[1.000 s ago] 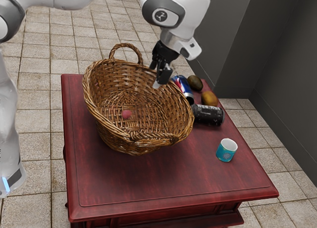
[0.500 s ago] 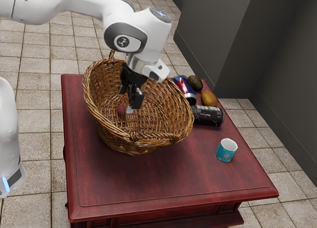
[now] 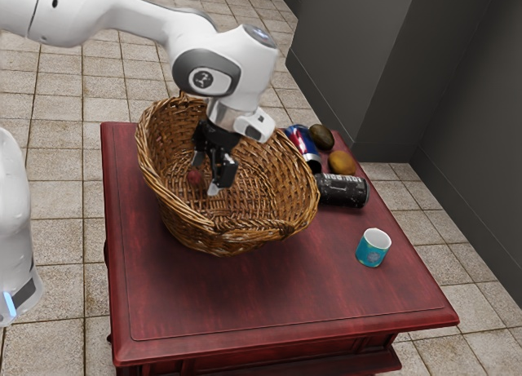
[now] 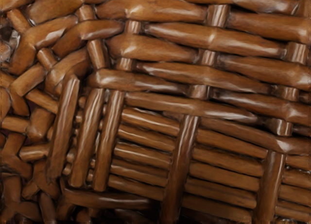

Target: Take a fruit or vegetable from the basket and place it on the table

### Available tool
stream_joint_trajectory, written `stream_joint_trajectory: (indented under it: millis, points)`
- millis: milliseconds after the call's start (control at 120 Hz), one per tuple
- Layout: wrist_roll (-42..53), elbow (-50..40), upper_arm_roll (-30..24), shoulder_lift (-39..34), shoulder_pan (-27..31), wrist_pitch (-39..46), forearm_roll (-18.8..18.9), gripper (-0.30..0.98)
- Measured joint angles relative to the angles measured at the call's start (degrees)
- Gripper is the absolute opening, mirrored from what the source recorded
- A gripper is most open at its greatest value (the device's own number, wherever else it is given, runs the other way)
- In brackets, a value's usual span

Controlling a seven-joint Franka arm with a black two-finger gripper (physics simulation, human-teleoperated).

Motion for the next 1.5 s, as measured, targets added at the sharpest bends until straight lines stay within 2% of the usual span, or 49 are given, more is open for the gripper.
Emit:
stream_joint_trajectory:
  millis: [767, 1000, 1500]
  points:
    - [-2.04, -0.82, -1.34, -1.29, -0.27, -4.00, -1.55, 0.68]
    - [-2.49, -0.72, -2.12, -5.12, -0.19, -5.37, -1.59, 0.68]
    - [-3.66, -1.20, -2.23, -3.44, 0.77, -5.80, -1.66, 0.68]
